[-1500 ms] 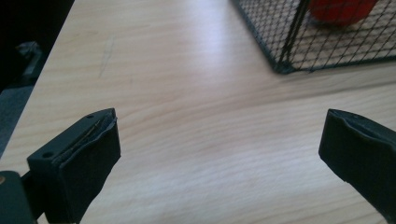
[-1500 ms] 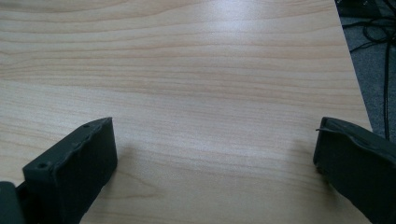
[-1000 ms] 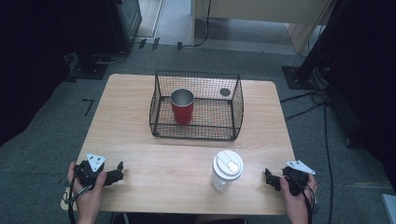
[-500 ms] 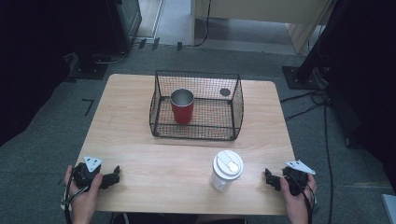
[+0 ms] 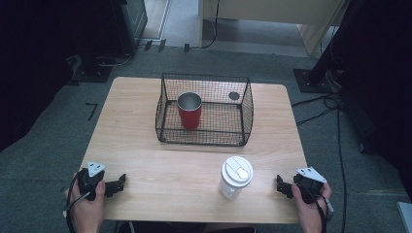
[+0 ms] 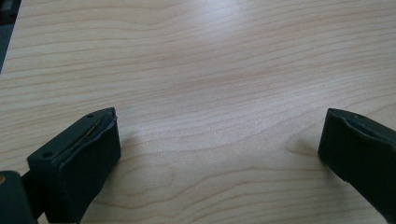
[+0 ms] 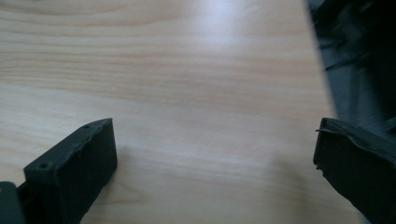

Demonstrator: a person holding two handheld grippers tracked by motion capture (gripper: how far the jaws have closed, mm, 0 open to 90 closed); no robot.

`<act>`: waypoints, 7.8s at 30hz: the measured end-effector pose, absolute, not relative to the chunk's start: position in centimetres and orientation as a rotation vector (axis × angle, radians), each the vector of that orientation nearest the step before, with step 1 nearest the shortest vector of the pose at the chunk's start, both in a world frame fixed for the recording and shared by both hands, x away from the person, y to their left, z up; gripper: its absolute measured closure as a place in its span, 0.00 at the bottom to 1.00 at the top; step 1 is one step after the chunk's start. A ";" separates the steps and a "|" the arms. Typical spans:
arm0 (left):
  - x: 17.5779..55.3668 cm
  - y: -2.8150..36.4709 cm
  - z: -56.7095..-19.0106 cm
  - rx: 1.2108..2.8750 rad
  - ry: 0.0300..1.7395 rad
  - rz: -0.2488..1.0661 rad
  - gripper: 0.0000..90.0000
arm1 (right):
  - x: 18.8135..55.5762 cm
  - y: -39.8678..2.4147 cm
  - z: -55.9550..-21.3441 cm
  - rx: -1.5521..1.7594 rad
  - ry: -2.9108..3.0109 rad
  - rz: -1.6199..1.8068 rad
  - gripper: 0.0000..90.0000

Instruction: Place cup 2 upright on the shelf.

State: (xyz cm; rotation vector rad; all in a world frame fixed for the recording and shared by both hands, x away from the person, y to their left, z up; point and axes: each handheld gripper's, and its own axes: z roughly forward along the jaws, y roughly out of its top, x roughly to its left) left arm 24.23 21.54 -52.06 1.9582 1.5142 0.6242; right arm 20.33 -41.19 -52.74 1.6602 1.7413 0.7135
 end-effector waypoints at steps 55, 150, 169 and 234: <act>24.2 21.6 -52.1 1.959 1.514 0.624 0.00 | 14.8 -30.6 -45.4 1.300 1.962 1.127 0.00; 24.2 21.5 -52.1 1.955 1.516 0.624 0.00 | 21.0 -22.8 -39.8 1.084 1.597 1.385 0.18; 24.2 21.5 -52.1 1.956 1.516 0.623 0.00 | 24.2 -22.9 -37.2 1.055 1.492 1.430 0.18; 24.2 21.5 -52.1 1.957 1.517 0.622 0.00 | 39.0 -21.1 -39.2 1.188 1.471 1.299 0.18</act>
